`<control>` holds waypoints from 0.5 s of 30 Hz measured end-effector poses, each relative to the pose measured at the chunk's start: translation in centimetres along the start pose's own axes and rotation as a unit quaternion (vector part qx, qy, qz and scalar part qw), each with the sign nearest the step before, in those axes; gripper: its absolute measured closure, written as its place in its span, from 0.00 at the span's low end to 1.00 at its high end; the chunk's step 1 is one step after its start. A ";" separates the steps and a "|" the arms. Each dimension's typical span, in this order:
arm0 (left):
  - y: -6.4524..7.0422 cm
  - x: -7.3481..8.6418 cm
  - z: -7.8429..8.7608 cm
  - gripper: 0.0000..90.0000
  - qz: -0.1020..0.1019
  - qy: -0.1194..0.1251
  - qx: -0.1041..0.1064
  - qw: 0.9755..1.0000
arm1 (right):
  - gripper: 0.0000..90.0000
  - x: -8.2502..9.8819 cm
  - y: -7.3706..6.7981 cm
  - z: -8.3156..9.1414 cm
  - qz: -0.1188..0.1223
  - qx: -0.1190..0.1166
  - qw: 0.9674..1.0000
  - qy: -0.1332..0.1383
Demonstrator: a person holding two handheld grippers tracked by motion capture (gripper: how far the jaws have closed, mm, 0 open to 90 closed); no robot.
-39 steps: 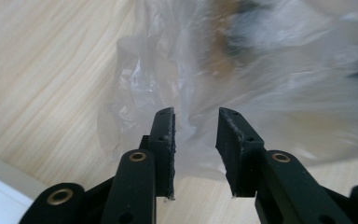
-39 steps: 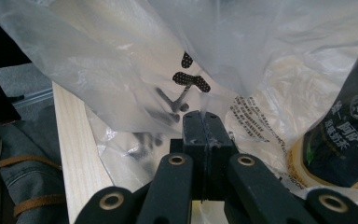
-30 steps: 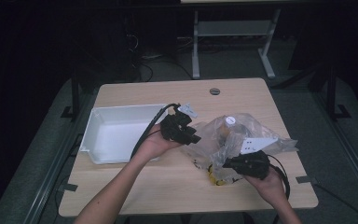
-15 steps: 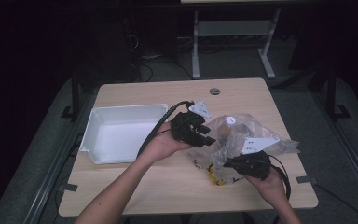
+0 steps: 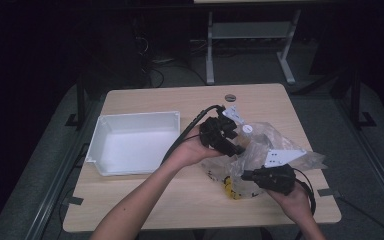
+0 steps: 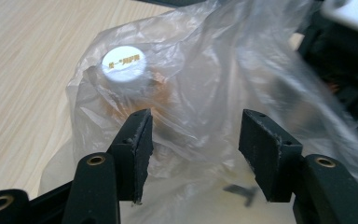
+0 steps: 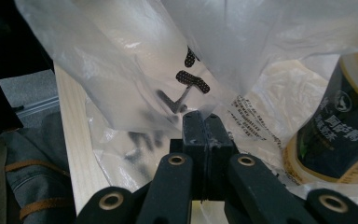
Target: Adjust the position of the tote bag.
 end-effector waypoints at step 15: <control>-0.8 0.1 -1.6 1.00 -0.025 -0.023 -0.024 0.999 | 0.99 0.0 -0.1 0.8 0.004 0.000 1.000 0.008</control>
Point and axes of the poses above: each handheld gripper's, and its own axes: z roughly backward along the jaws, x roughly out of its underside, y roughly to its right, the point moved 2 cm from there along -z, roughly forward along the jaws, and after that the axes turned 2 degrees about z, right-handed, at the moved point
